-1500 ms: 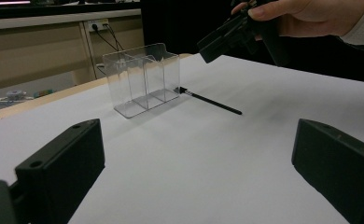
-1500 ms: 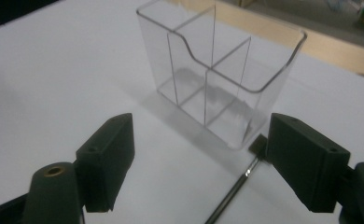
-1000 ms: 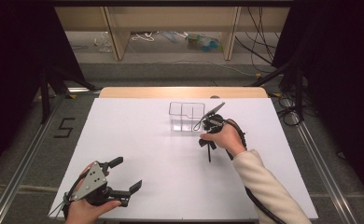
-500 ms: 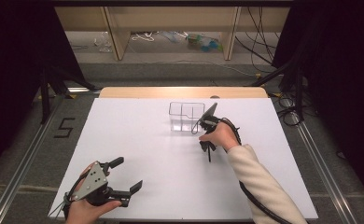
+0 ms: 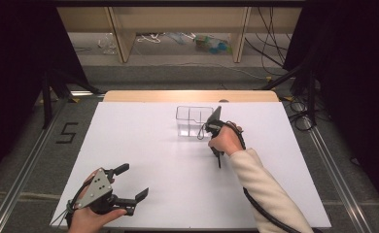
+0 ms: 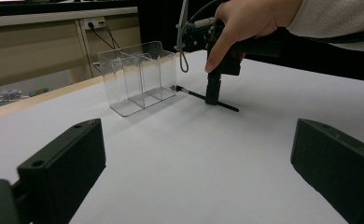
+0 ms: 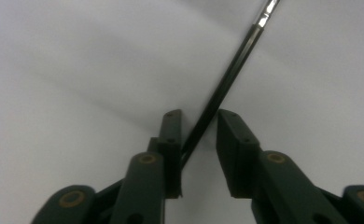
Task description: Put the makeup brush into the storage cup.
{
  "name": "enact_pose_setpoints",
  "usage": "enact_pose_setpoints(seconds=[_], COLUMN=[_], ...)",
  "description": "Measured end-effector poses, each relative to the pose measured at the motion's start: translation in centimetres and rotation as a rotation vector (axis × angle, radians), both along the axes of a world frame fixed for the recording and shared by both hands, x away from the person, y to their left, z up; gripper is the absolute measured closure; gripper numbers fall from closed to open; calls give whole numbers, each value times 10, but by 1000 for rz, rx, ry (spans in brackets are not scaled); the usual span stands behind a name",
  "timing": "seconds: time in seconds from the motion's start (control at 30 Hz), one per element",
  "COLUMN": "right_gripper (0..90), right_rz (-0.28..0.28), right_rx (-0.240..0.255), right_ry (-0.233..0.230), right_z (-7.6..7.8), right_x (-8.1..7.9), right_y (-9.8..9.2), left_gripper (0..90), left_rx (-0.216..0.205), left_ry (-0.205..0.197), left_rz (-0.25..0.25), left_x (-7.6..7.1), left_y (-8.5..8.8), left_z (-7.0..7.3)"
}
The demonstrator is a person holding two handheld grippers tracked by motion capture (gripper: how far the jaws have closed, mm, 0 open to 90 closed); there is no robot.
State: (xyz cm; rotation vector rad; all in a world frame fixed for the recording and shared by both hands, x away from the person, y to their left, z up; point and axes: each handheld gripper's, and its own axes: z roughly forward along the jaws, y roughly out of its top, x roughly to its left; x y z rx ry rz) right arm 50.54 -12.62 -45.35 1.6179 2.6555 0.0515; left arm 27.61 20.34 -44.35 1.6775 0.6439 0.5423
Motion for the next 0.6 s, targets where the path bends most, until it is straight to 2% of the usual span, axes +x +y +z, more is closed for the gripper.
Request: enact_pose_setpoints(seconds=[0.03,0.1,0.17,0.2,0.23,0.3,0.33,0.37,0.4,0.5,0.53,0.6], right_gripper=[751,783,789,797,802,812,821,824,828,833,837,845], right_rz=[0,-55,-75,-63,-101,-97,-143,-149,-155,-140,-163,-165], right_rx=[0,4,8,11,13,20,19,24,30,28,25,14], right_ry=[0,21,33,20,38,26,55,65,44,46,54,76], right_z=[0,1,1,0,1,0,1,1,0,0,0,2], right_x=[0,2,2,4,4,6,6,7,7,8,8,9], right_y=[0,-1,-2,-3,-3,-5,-4,-5,-5,-7,-6,-6], left_gripper=[28,28,28,28,28,28,28,29,29,29,29,30], left_rx=[0,0,2,1,0,1,3,3,2,2,3,3], left_ry=[0,1,1,1,1,2,1,1,2,2,1,2], left_rz=[0,0,-1,-1,-1,0,-1,-1,-1,0,0,-1], left_x=[0,0,0,0,0,0,0,0,0,0,0,0], left_y=[0,0,0,0,0,0,0,0,0,0,0,0], left_z=[0,0,0,0,0,0,0,0,0,0,0,0])
